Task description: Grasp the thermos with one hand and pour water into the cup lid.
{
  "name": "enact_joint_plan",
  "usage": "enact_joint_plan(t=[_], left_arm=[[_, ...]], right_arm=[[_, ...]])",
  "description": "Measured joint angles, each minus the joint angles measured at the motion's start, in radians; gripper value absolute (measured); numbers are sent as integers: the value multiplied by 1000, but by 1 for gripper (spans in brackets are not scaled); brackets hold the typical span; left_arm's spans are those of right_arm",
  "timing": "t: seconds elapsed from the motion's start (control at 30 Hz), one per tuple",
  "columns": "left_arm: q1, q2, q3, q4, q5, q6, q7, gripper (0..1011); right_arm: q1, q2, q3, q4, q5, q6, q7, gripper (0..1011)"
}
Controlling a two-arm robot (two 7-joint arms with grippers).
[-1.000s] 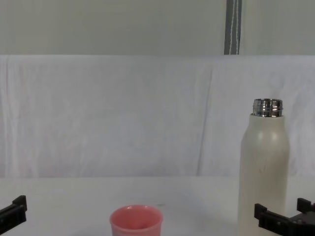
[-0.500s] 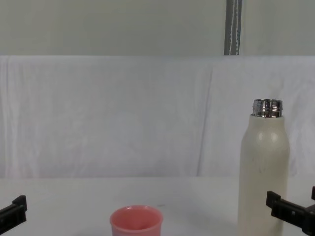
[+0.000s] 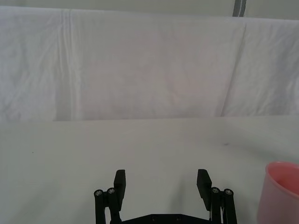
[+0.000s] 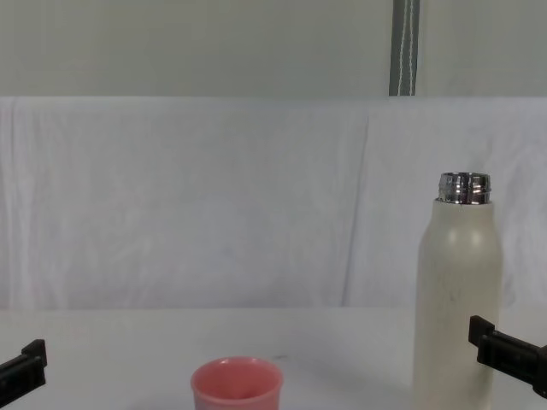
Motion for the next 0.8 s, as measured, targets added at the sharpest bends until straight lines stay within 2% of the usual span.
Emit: enact_joint_plan(t=[0.43, 0.8], left_arm=[[0, 0, 0, 0, 0, 0, 0, 1001], [0, 0, 0, 0, 0, 0, 0, 1001]], right_arm=[[-31, -25, 1, -7, -53, -29, -23, 1001], [-31, -25, 1, -8, -54, -29, -24, 1001]])
